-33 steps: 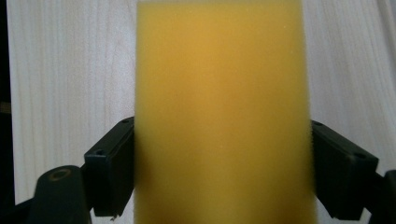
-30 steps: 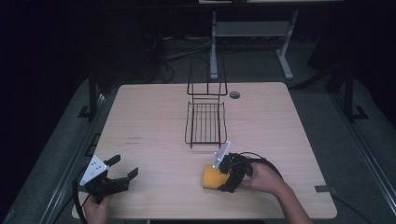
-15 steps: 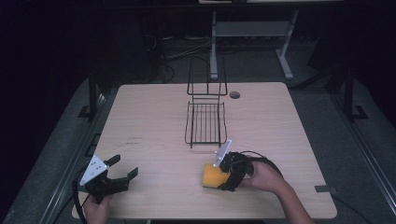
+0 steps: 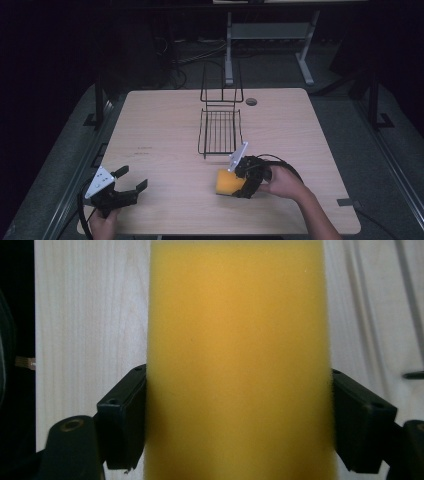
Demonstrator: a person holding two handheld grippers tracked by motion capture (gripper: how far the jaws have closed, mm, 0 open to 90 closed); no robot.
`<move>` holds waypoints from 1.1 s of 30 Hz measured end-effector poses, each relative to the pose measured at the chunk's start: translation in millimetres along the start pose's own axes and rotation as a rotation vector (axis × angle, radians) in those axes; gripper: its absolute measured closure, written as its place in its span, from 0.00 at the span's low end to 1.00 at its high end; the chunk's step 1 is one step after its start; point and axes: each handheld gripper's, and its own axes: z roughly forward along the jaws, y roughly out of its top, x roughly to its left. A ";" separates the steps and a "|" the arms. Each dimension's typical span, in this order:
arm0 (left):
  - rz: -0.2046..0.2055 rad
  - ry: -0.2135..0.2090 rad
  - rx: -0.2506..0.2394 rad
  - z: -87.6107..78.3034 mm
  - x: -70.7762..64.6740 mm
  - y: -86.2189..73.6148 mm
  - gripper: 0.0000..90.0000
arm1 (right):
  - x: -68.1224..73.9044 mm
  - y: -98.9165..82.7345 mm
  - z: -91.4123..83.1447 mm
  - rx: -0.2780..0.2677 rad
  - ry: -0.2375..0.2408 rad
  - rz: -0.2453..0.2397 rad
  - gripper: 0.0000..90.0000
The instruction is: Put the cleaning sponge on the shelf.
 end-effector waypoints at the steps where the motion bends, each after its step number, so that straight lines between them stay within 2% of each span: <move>1: 0.000 0.000 0.000 -0.1 0.3 0.0 0.15 | -1.6 1.5 -2.4 -0.001 -0.004 -0.002 0.24; 23: 0.001 -0.002 -0.001 0.6 -0.2 0.7 0.15 | -22.5 21.0 -15.0 -0.016 0.012 0.005 0.24; 33: 0.003 -0.001 0.000 1.5 -0.9 1.1 0.15 | -30.2 20.8 -18.5 -0.032 0.020 0.017 0.24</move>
